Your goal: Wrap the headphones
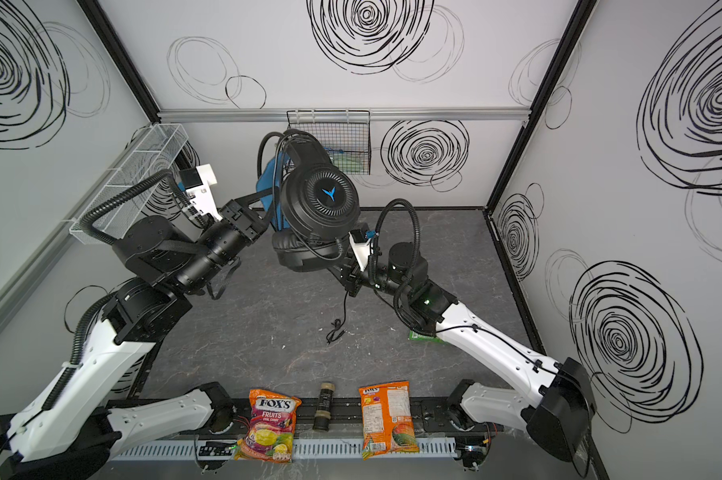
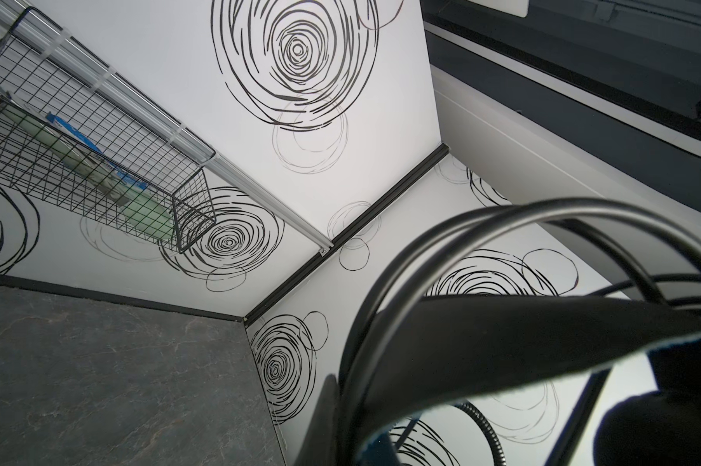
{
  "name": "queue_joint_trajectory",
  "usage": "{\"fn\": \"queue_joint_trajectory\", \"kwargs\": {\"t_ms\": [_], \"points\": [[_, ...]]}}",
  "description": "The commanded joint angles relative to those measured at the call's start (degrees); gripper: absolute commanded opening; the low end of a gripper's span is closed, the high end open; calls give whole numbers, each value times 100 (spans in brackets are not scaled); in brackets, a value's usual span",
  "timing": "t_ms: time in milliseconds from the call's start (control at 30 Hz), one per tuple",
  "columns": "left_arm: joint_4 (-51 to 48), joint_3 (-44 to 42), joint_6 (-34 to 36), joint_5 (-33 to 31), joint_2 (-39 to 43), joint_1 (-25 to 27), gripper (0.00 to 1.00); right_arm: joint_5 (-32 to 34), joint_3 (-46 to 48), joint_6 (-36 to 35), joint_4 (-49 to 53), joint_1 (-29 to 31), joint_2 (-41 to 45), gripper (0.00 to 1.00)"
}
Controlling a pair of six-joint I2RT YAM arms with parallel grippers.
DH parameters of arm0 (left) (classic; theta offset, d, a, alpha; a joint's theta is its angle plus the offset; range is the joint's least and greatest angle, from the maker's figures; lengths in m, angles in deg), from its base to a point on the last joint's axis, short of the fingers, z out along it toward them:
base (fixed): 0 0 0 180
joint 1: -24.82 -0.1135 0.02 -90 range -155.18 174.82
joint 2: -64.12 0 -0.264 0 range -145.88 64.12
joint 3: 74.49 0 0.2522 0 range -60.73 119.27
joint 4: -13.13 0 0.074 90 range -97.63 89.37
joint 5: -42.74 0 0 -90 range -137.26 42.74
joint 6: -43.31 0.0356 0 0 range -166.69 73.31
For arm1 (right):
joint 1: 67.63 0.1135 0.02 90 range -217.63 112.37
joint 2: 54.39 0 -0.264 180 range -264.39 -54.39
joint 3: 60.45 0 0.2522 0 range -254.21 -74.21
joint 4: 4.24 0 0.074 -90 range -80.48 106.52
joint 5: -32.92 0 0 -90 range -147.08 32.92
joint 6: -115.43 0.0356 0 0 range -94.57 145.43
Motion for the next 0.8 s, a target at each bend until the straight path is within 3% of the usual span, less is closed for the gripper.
{"fn": "queue_joint_trajectory", "kwargs": {"t_ms": [0,167,400,533,633,767], "points": [[742,452,-157,14,35,-84,0,-77,-56,49,-22,22,132,21],[699,619,-300,102,5,-447,0,-13,41,42,87,19,283,21],[739,793,-474,342,-135,-742,0,-22,35,24,137,22,218,5],[766,785,-532,397,-171,-783,0,-81,-28,20,116,21,122,5],[794,756,-570,425,-152,-821,0,-116,-58,32,88,30,60,9],[794,724,-593,463,-146,-861,0,-132,-47,71,-6,61,16,28]]}}
